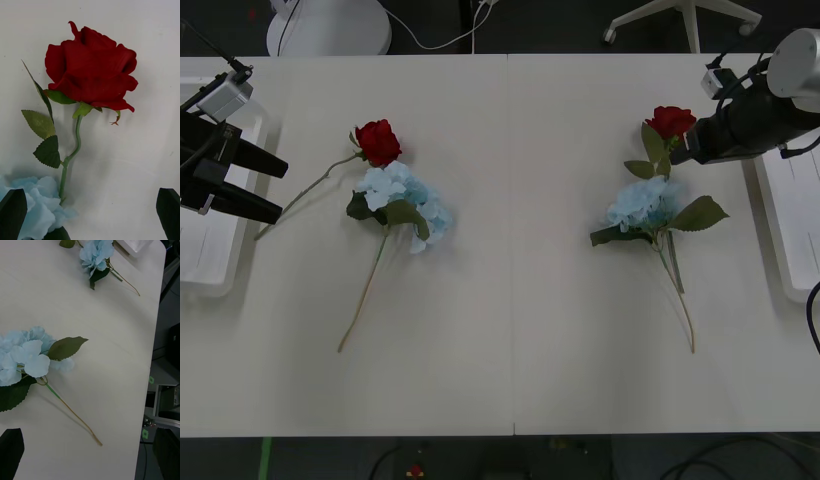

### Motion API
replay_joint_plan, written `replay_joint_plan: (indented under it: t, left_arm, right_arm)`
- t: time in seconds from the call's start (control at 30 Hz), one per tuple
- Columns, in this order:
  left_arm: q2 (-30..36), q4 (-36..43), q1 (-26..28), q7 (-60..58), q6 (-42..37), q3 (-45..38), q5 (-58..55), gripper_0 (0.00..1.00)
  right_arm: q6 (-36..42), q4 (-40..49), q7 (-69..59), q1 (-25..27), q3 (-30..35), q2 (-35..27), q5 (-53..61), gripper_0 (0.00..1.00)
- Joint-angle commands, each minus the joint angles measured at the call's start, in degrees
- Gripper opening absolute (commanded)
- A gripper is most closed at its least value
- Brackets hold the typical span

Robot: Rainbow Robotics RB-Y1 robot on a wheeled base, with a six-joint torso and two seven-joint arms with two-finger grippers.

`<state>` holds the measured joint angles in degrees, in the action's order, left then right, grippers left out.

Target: Put the red flowers into the right box and the blue flowers into the left box

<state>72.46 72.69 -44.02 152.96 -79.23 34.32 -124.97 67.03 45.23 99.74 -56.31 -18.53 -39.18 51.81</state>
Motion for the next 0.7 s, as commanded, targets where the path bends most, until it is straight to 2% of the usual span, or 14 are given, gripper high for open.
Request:
replay_joint_plan:
  t: [0.03, 0.4, 0.47, 0.7]
  left_arm:
    - [0.05, 0.0, -2.65, 2.04, -0.48, -1.37, -0.62, 1.0]
    - [0.05, 0.0, -2.65, 2.04, -0.48, -1.37, -0.62, 1.0]
    - [0.22, -1.05, -0.89, 2.04, 0.75, -1.1, -0.8, 1.0]
    - [0.93, -1.23, -0.89, 2.04, 5.4, -1.54, -0.18, 1.0]
  right_arm:
    - [-2.96, -3.4, -2.79, -2.93, 4.03, 3.58, -1.27, 1.0]
    - [-9.37, -8.05, -5.69, -2.93, 4.73, 7.54, -3.91, 1.0]
    - [-10.25, -8.93, -6.31, -2.93, 4.73, 7.89, -4.35, 1.0]
    - [-10.52, -10.16, -7.72, -2.93, 4.73, 8.68, -5.93, 1.0]
